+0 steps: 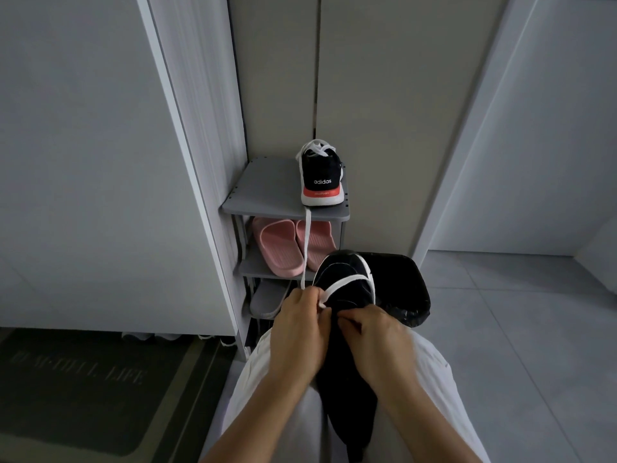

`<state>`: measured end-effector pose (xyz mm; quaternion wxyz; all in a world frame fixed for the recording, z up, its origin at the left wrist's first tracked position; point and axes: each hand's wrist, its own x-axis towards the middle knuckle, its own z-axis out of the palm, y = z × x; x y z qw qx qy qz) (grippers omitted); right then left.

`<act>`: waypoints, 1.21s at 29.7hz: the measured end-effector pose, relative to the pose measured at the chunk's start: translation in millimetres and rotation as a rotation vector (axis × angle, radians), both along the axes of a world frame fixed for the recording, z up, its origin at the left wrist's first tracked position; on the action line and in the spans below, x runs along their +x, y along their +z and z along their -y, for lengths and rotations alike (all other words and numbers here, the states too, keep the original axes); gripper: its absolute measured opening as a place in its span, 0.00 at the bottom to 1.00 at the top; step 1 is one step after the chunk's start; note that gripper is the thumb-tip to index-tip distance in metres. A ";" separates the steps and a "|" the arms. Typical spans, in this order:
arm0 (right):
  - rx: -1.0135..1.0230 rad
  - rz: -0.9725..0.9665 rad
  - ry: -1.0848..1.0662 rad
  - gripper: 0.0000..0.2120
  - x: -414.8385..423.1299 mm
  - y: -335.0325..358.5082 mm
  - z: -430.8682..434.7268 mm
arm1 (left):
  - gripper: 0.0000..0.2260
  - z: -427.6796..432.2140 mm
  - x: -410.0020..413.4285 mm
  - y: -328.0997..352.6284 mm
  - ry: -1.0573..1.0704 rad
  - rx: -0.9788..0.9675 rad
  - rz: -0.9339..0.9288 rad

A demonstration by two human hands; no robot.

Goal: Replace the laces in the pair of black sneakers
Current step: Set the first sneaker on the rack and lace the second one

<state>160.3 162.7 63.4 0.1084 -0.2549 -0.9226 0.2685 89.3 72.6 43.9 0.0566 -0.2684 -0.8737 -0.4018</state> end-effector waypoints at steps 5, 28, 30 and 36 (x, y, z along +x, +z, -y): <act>-0.323 0.037 0.054 0.12 -1.8 6.3 3.5 | 0.07 5.4 0.4 -5.6 -0.043 0.127 0.116; -0.979 -0.012 -0.049 0.09 -12.9 2.6 9.7 | 0.03 8.7 -12.8 0.5 0.075 0.143 0.379; -0.912 0.008 -0.011 0.09 -13.6 0.7 10.0 | 0.04 7.3 -11.6 0.2 0.083 0.083 0.295; -0.820 0.028 0.008 0.14 -8.4 -5.5 10.2 | 0.06 4.4 -11.4 -3.4 0.059 -0.044 0.096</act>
